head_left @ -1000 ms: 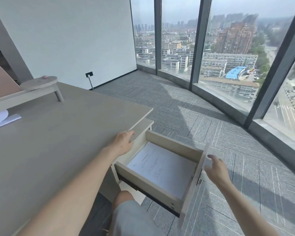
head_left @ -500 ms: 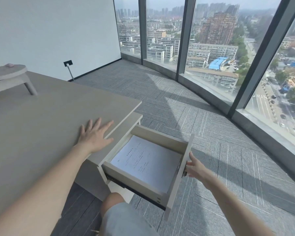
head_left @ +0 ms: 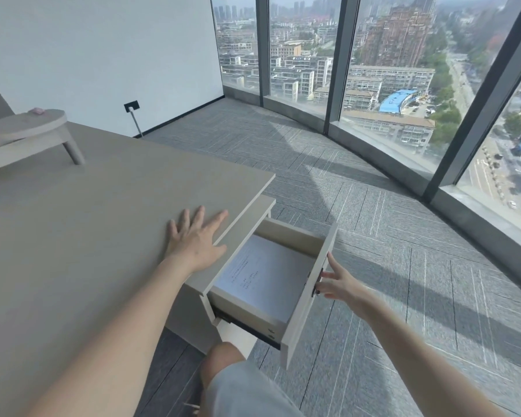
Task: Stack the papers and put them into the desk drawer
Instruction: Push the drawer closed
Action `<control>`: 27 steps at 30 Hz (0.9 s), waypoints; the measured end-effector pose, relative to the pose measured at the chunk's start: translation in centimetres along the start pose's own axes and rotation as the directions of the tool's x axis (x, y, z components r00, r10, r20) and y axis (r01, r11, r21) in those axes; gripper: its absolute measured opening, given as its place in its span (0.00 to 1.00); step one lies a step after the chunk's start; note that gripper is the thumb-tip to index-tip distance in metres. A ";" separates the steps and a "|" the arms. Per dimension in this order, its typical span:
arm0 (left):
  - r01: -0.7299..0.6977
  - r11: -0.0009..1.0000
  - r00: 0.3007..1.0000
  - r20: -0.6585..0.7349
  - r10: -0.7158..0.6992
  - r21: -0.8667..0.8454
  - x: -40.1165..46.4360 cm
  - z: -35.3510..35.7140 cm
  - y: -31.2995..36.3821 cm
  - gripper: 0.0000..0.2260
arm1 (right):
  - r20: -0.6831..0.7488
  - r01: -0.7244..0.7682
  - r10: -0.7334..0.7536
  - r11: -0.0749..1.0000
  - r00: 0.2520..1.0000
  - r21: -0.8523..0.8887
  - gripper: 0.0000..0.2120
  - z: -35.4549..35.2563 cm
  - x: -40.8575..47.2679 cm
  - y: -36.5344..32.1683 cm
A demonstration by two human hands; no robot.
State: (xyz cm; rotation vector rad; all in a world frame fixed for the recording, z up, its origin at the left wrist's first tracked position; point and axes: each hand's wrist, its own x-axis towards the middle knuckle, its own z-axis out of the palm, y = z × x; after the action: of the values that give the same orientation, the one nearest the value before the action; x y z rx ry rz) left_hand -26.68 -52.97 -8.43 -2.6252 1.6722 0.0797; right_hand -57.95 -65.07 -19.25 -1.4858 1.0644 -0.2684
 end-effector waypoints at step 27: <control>-0.001 1.000 0.999 -0.035 0.001 -0.002 0.2 0.2 0.0 0.37 | -0.060 0.006 -0.003 0.998 0.998 0.055 0.41 9.8 7.7 -7.1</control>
State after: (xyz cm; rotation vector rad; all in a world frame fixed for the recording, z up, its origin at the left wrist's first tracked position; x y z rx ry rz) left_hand -26.55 -53.15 -8.69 -2.6420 1.6849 0.0353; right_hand -43.62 -65.17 -18.57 -1.4381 1.0928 -0.3446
